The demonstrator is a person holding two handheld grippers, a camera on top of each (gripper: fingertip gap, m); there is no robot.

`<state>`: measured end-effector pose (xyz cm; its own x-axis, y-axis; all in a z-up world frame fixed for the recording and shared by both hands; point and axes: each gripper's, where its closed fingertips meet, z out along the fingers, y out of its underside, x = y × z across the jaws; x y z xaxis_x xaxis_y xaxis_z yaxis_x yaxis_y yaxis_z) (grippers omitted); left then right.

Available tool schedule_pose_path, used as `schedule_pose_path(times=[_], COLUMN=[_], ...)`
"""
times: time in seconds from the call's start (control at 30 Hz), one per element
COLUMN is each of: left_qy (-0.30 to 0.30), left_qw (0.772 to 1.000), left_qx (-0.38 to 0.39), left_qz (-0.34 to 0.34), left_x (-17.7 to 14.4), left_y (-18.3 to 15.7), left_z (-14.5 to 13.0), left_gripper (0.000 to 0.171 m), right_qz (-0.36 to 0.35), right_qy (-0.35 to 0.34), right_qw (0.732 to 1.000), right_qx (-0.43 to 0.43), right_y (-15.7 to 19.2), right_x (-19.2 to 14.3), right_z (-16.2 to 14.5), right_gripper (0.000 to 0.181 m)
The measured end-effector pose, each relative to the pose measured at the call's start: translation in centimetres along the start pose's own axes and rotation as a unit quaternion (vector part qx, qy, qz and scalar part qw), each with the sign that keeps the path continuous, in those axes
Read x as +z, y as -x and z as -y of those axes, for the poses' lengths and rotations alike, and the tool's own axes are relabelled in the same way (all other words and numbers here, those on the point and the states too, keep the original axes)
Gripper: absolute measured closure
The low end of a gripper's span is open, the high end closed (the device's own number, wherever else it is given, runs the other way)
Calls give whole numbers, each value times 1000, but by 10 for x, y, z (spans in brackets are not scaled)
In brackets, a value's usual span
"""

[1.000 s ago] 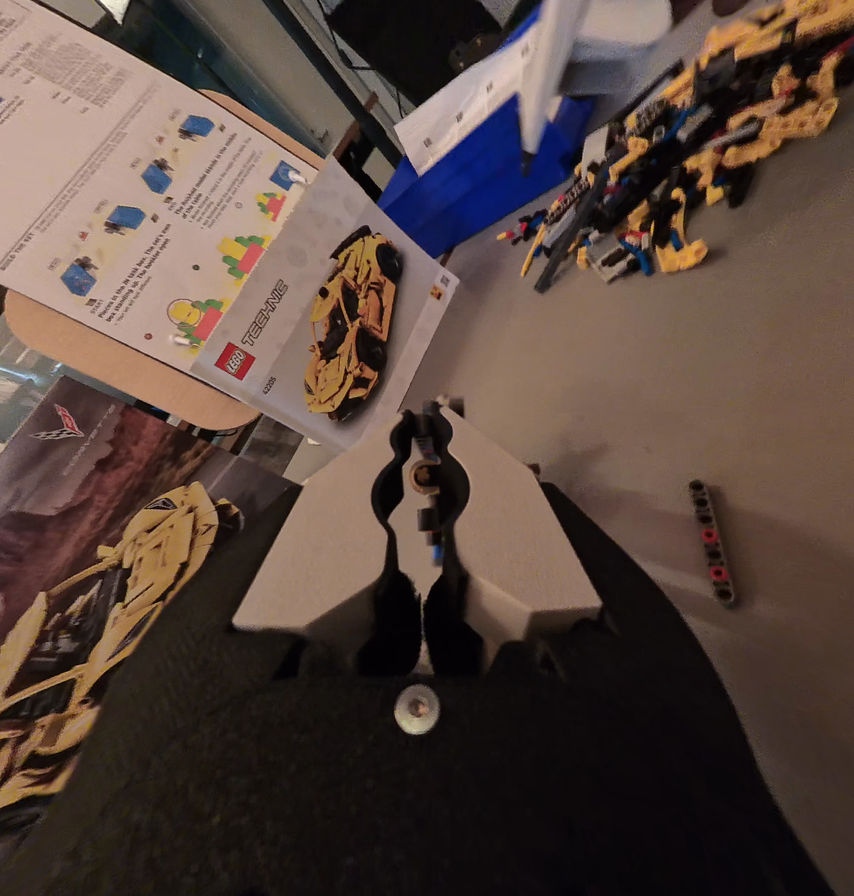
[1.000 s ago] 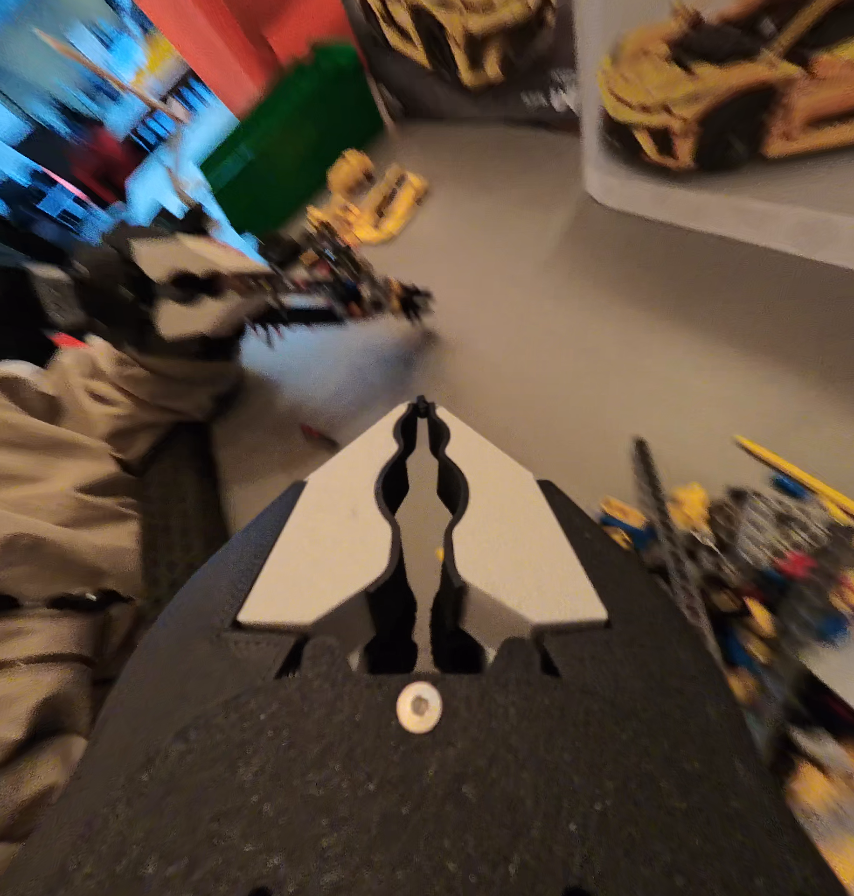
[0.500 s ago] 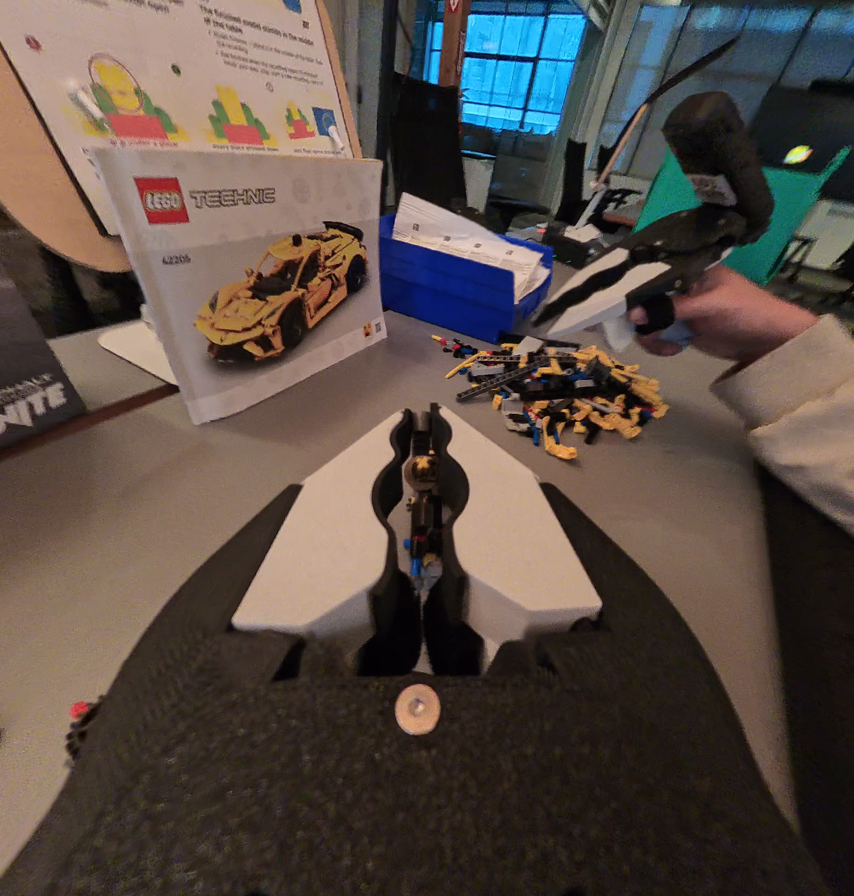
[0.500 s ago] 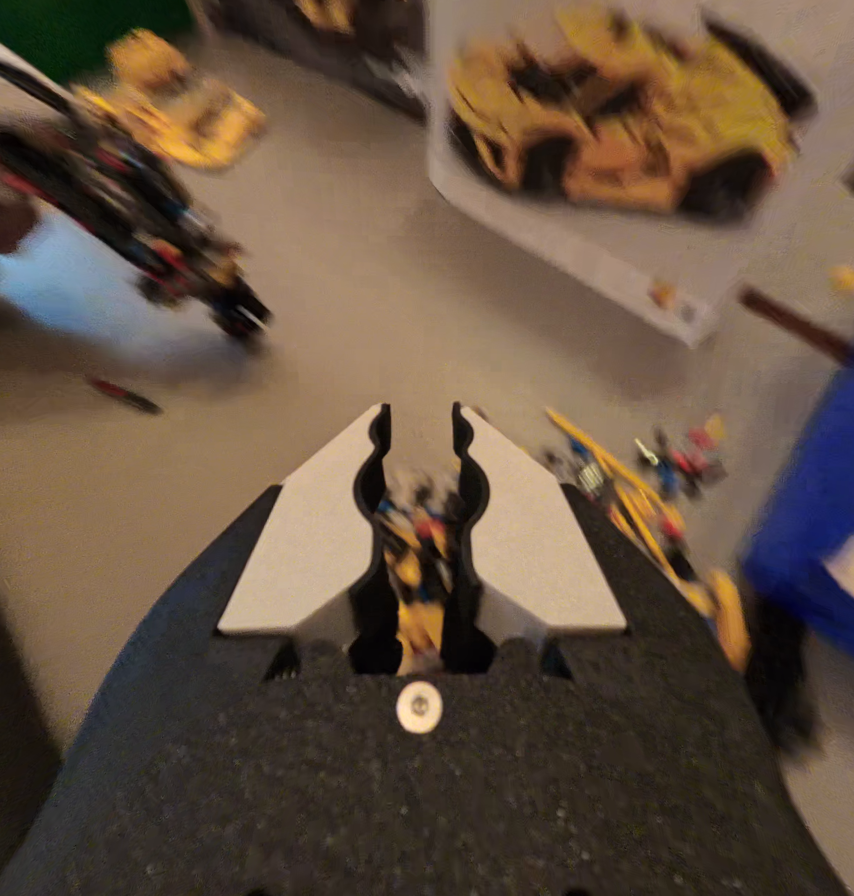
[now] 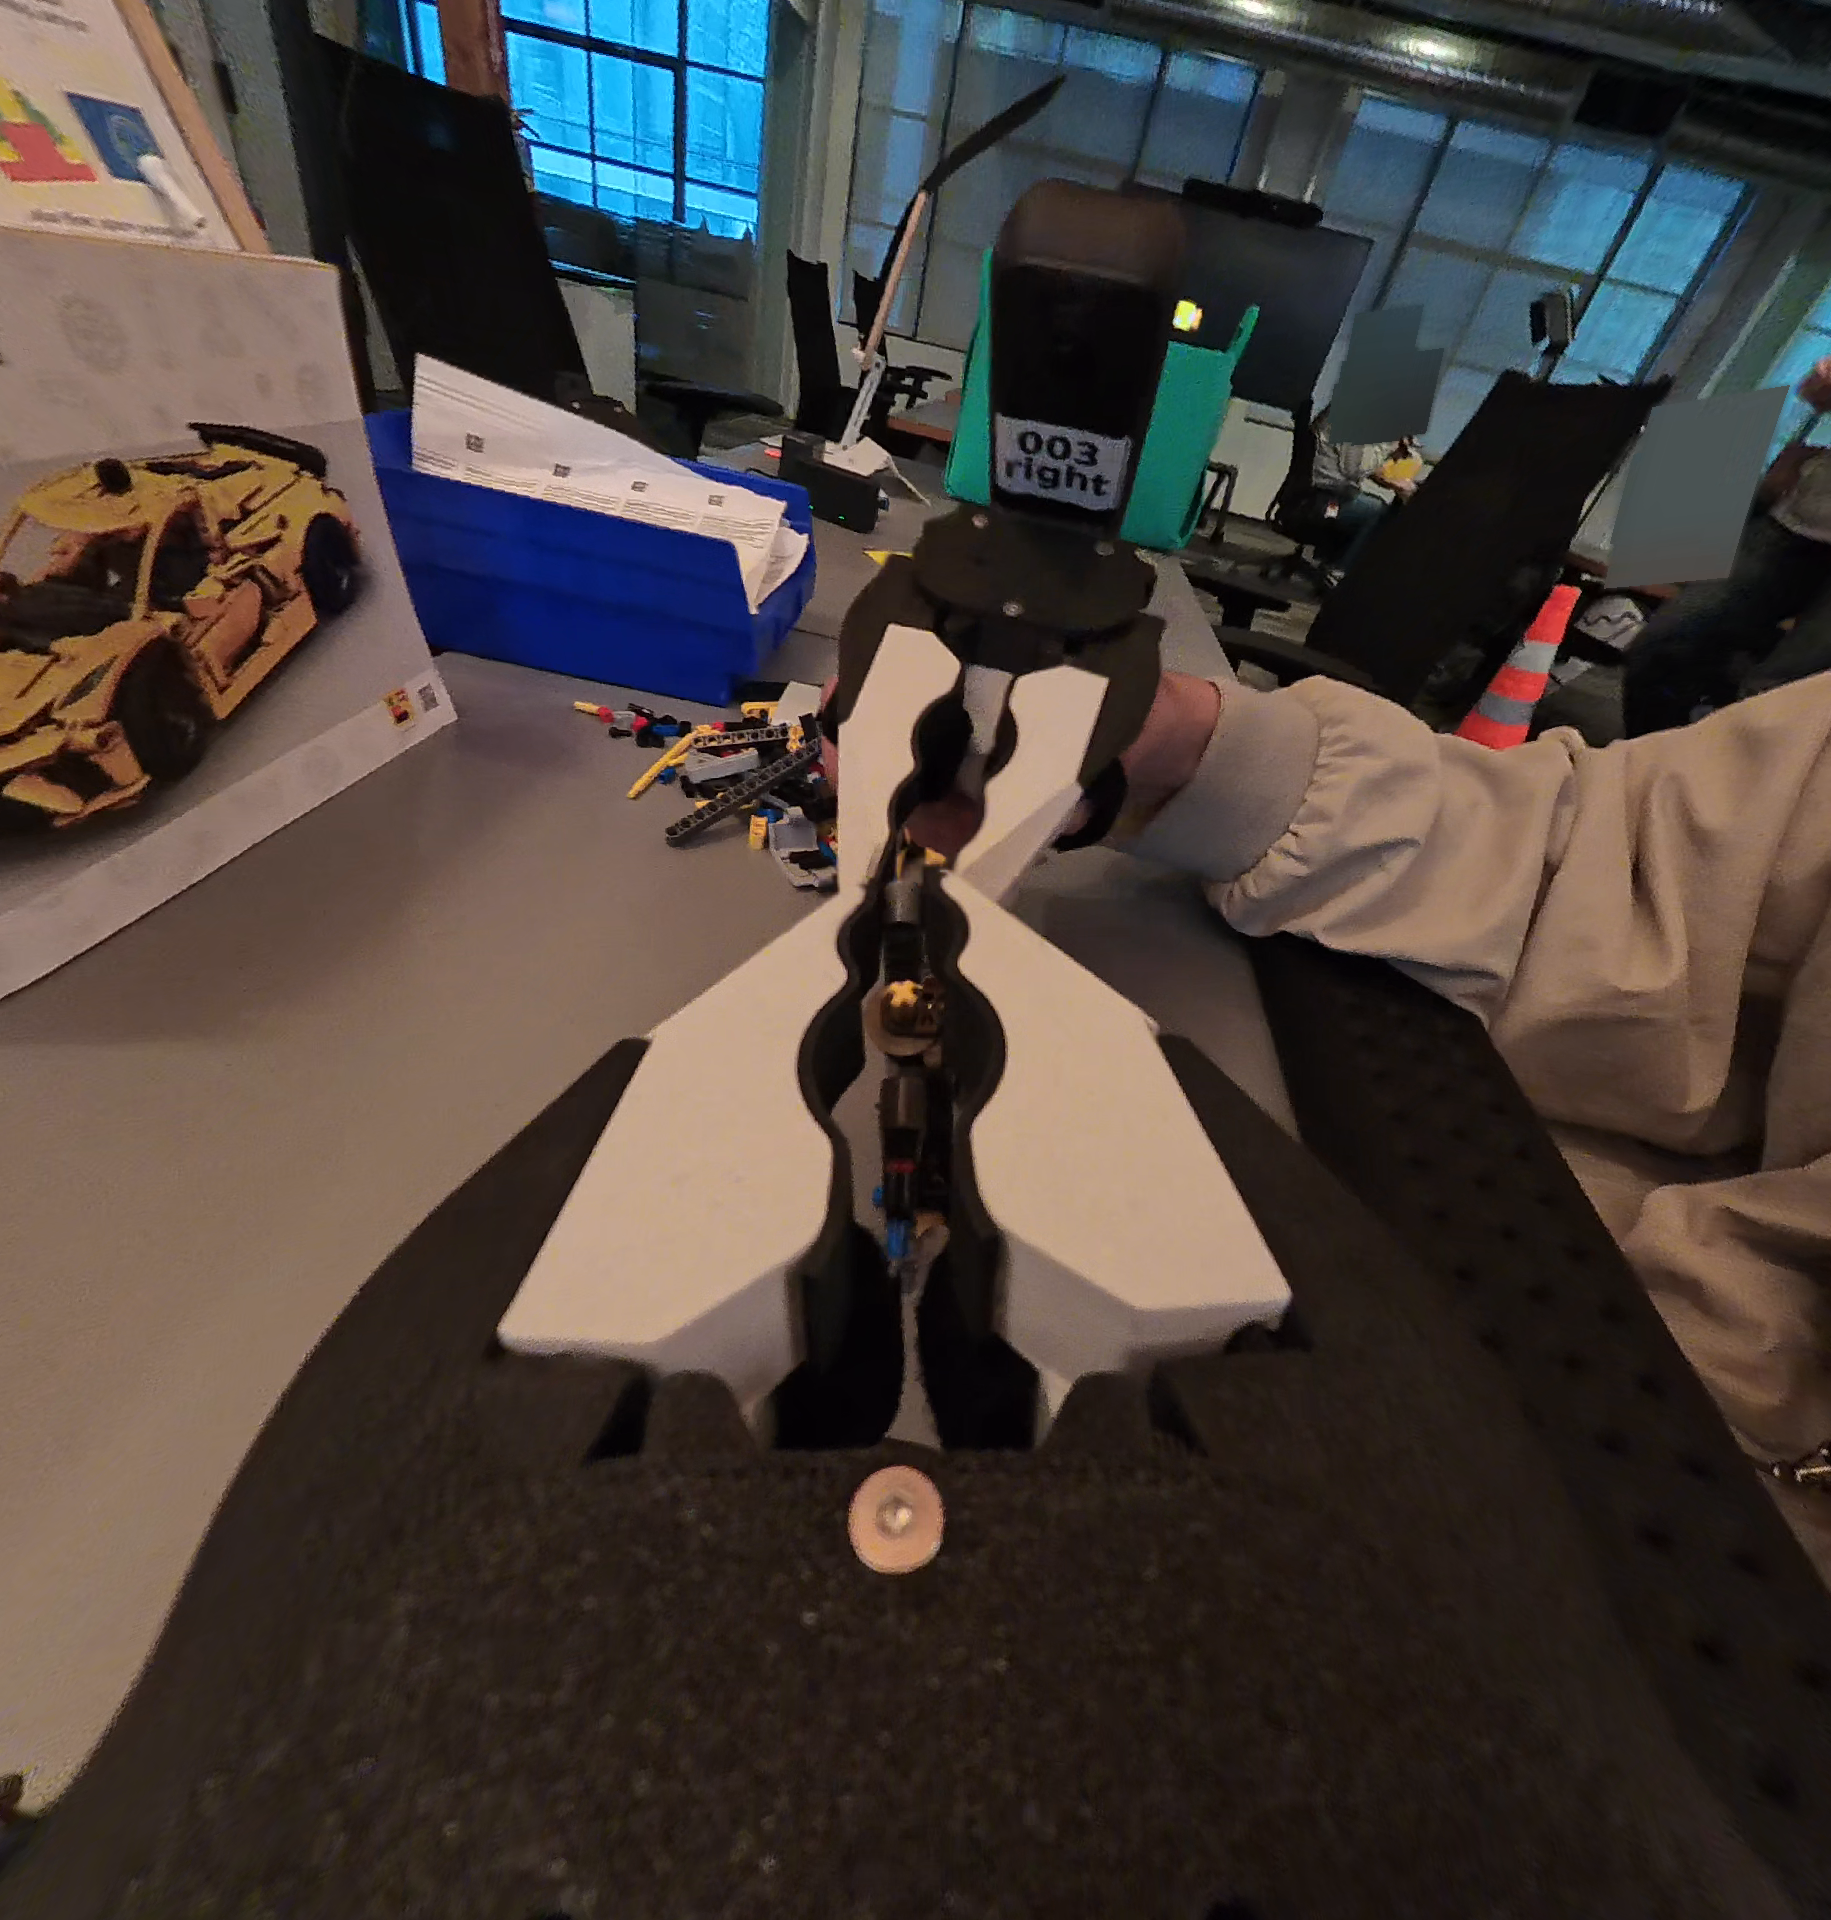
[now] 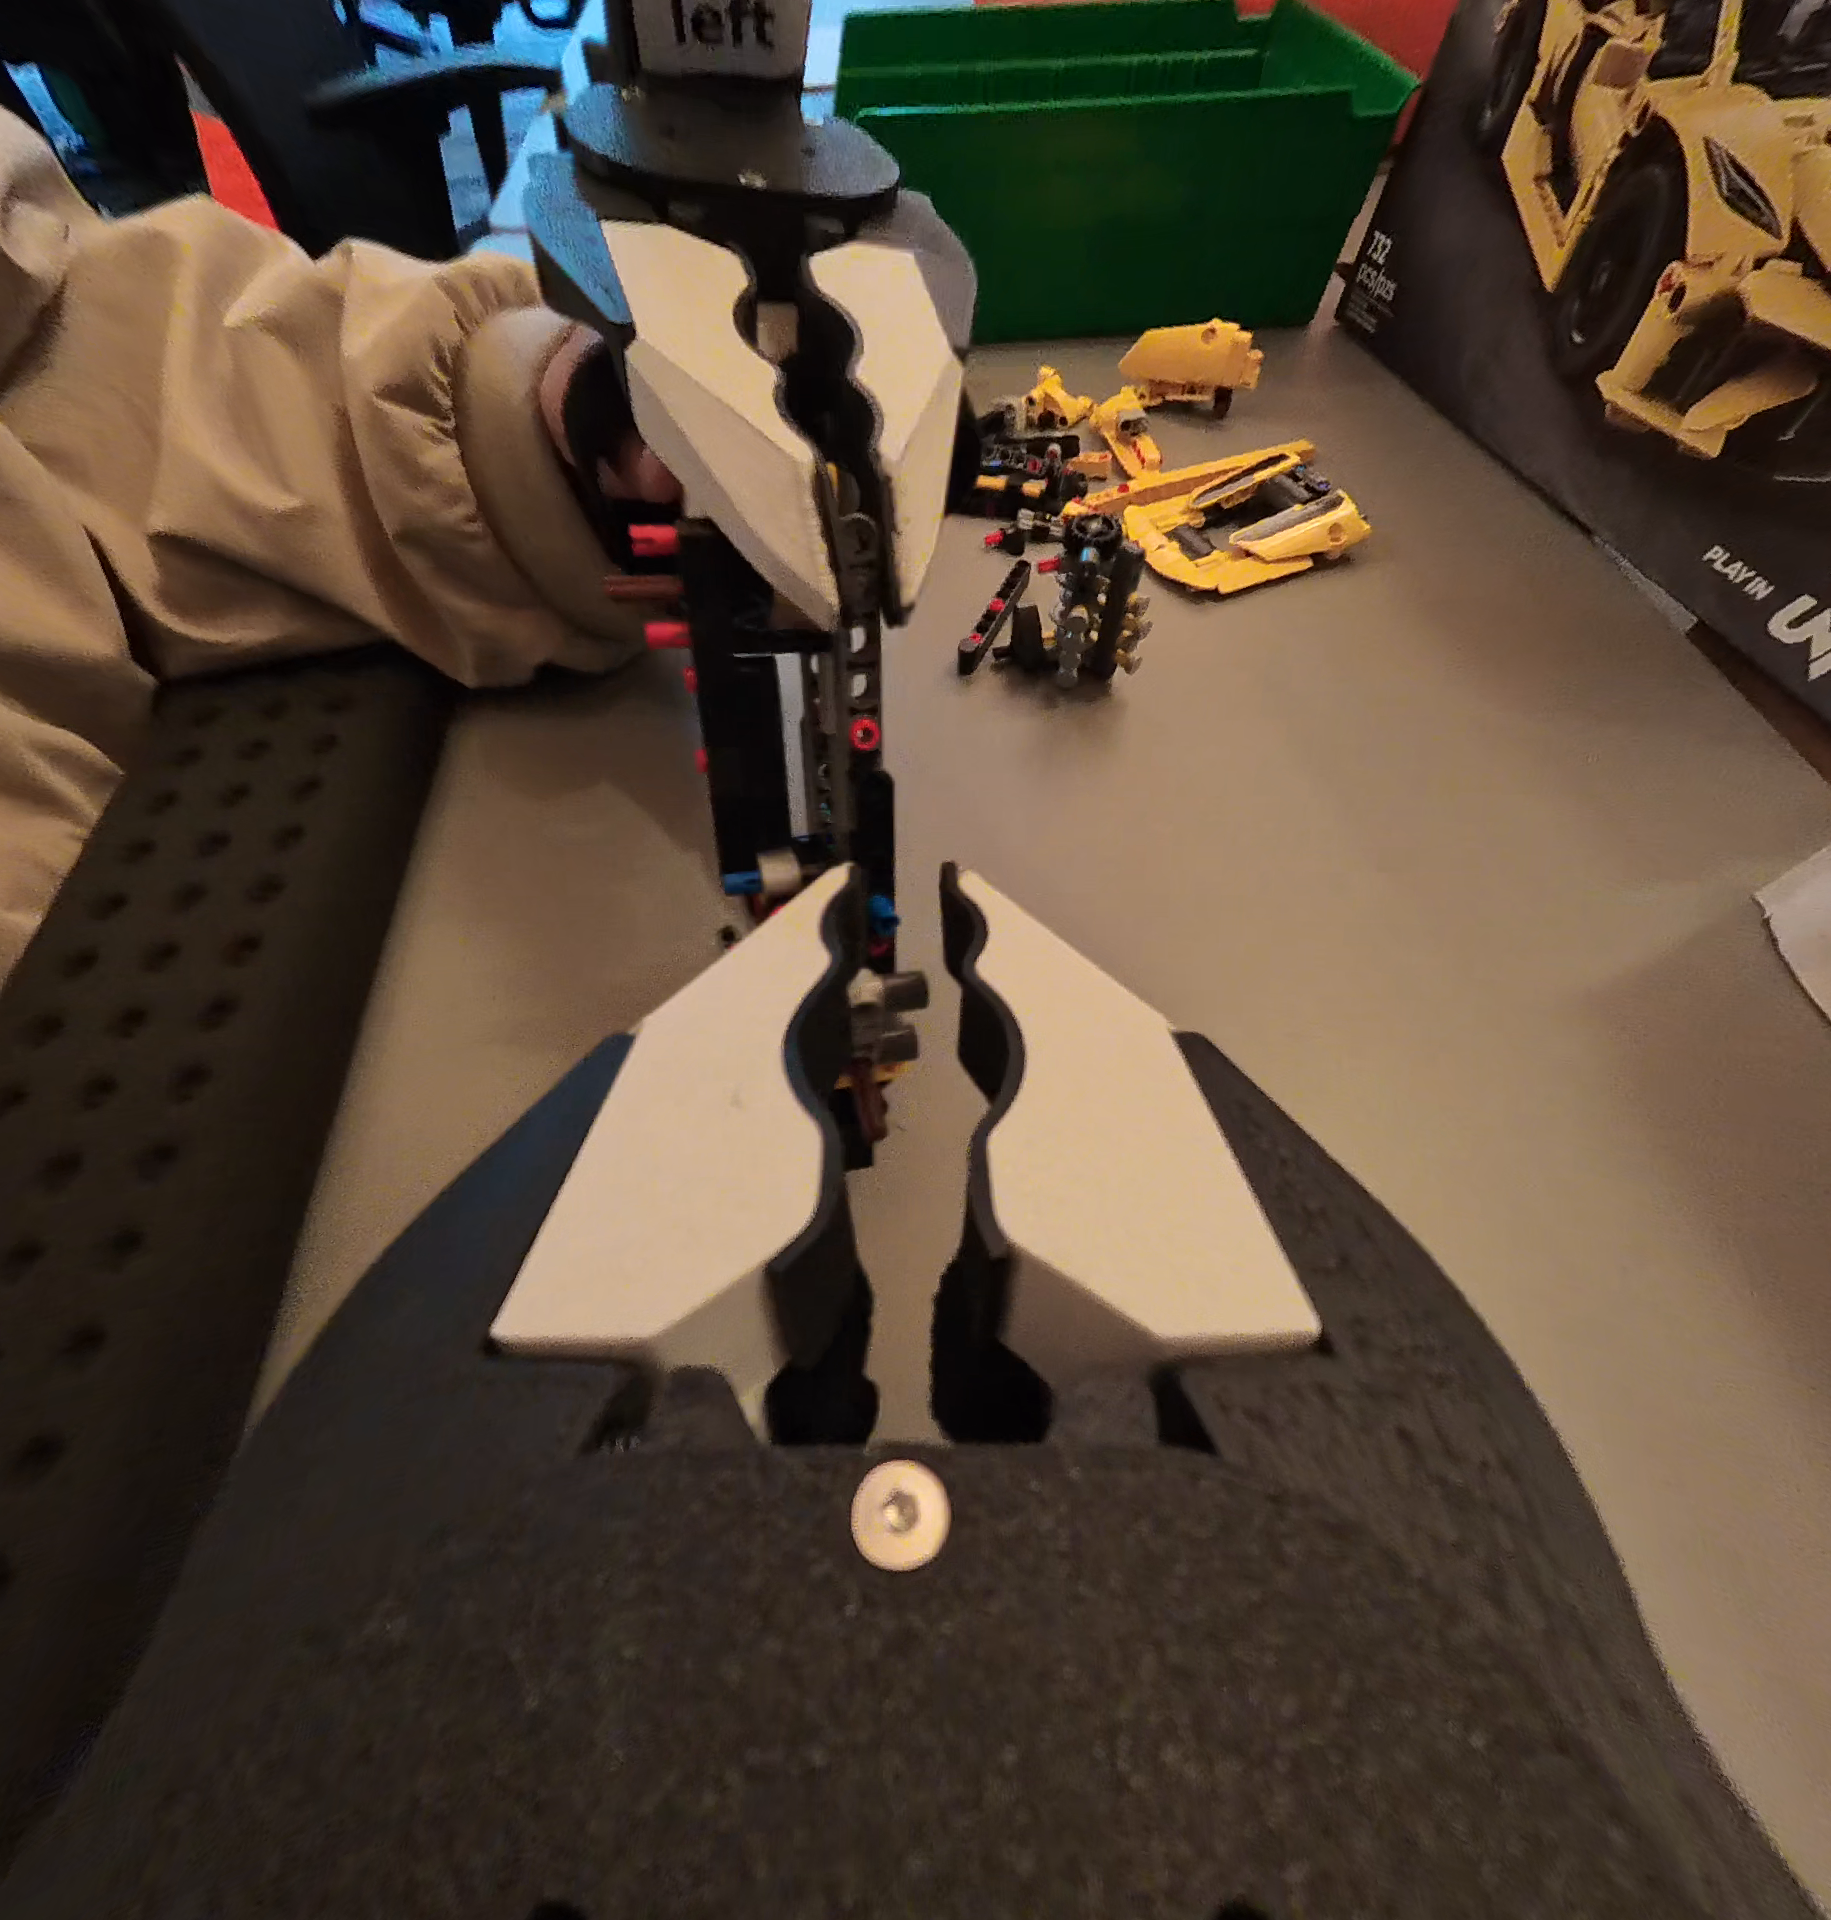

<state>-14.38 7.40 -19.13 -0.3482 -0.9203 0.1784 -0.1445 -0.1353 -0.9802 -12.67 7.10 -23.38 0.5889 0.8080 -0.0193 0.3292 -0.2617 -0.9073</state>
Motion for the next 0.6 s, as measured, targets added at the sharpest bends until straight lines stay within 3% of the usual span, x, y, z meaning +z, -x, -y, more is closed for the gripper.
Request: schedule_pose_path(times=[0.17,0.6], left_qy=[3,9], left_qw=[1000,1000], left_qx=[8,5], left_qz=[-5,-12], left_x=[2,1], left_y=[-4,-6], left_z=[0,-1], left_gripper=[164,164], right_qz=[45,62], right_qy=[28,29], right_qw=[998,997], right_qx=[17,31], right_y=[9,13], right_x=[-2,-1], right_z=[-8,-10], right_gripper=[172,179])
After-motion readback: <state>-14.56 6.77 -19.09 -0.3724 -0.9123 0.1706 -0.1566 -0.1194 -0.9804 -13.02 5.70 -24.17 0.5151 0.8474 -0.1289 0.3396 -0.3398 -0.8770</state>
